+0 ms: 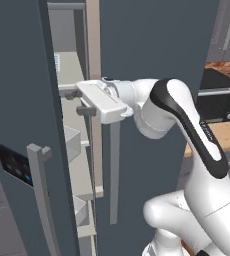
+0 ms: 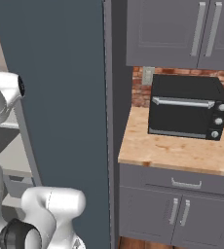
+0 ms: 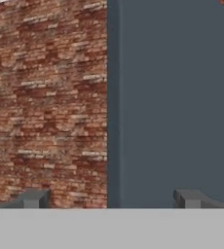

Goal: Open the freezer door, pick up the ice cube tray from the freezer, and place it on the dining counter.

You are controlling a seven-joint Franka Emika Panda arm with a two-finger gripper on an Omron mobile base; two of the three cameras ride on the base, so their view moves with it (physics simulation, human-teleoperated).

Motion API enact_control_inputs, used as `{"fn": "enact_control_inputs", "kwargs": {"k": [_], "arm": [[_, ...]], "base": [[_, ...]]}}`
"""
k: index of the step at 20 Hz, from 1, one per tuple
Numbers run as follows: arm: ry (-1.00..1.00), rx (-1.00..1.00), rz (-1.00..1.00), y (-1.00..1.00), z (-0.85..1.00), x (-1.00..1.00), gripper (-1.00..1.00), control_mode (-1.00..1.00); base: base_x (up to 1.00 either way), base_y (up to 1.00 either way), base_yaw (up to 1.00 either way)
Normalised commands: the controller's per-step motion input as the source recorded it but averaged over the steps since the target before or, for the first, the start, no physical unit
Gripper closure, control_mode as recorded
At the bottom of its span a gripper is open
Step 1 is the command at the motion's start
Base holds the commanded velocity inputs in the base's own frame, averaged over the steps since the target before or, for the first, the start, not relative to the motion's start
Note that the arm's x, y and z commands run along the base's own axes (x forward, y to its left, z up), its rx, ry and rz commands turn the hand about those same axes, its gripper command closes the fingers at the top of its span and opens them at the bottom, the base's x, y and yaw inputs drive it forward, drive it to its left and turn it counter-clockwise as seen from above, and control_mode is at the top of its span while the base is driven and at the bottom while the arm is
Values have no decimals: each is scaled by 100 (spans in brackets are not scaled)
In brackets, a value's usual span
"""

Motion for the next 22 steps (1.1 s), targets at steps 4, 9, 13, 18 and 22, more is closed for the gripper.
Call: {"fn": "enact_control_inputs", "kwargs": {"k": [4,9,13,18,22], "arm": [[-7,0,10,0,0,20,-100,-100],[0,0,6,0,0,43,-100,-100],[0,0,2,4,-3,41,-100,-100],[0,0,0,32,-14,18,-100,-100],[0,0,0,45,-17,6,-100,-100]], "base": [[0,0,0],[0,0,0],[0,0,0],[0,0,0],[0,0,0]]}}
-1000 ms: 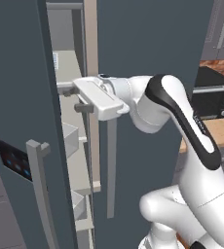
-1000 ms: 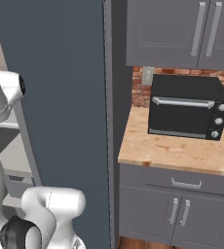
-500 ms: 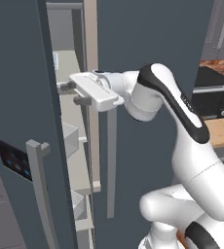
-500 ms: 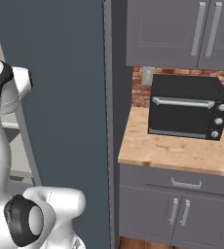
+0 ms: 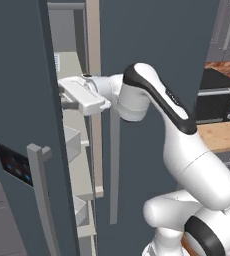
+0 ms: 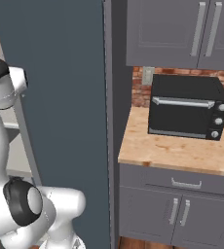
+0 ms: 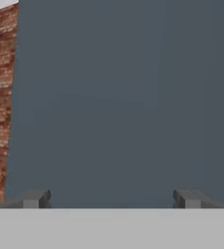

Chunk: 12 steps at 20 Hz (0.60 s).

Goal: Open the freezer door, pick up the ice cube tray from the freezer, and place it on the dining counter.

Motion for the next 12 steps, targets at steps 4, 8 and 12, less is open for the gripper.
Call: {"fn": "enact_control_inputs", "kwargs": {"k": [4,8,12], "arm": [[0,0,0,43,-11,3,-100,-100],[0,0,0,36,-1,0,-100,-100],[0,0,0,33,0,-1,-100,-100]], "base": [[0,0,0],[0,0,0],[0,0,0]]}}
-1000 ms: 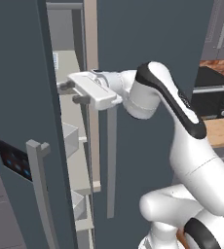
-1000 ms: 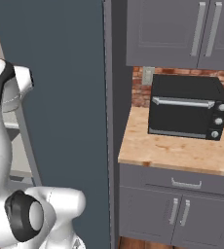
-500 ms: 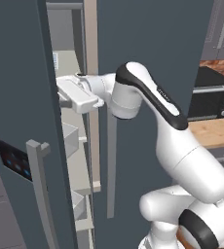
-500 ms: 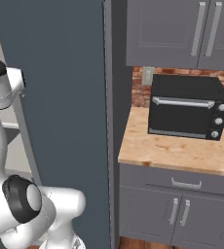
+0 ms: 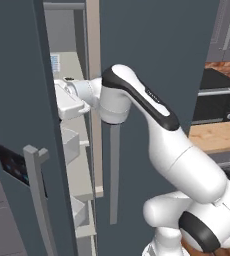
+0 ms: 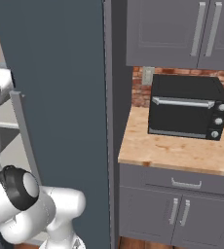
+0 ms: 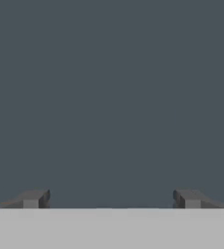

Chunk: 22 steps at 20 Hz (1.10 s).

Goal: Open the freezer door, pick up the ice cube tray from the freezer, and place it on the dining counter.

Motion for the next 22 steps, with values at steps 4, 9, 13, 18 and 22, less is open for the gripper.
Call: {"fn": "enact_control_inputs", "kwargs": {"k": [4,9,13,18,22], "arm": [[0,0,0,29,0,-13,-100,-100],[0,0,0,32,-6,-18,-100,-100],[0,0,0,34,-10,-26,-100,-100],[0,0,0,40,-14,-26,-100,-100],[0,0,0,38,-8,-19,-100,-100]], "base": [[0,0,0],[0,0,0],[0,0,0],[0,0,0],[0,0,0]]}}
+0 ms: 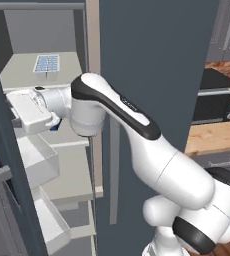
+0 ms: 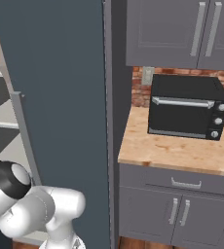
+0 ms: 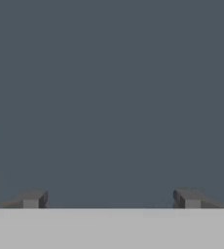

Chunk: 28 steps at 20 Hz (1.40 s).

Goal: Open the freezer door, pick up the ice cube tray from the freezer, and place it on the dining counter.

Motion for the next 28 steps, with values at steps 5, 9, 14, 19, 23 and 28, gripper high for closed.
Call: {"fn": "enact_control_inputs", "kwargs": {"k": [5,9,14,19,23,28], "arm": [[0,0,0,35,-2,0,-100,-100],[-3,0,0,40,0,0,-100,-100],[-3,0,0,27,0,0,-100,-100],[-2,-3,0,39,-4,0,-100,-100],[-1,-2,0,42,-1,0,-100,-100],[-1,-1,0,39,-2,0,-100,-100]], "base": [[0,0,0],[0,0,0],[0,0,0],[0,0,0],[0,0,0],[0,0,0]]}}
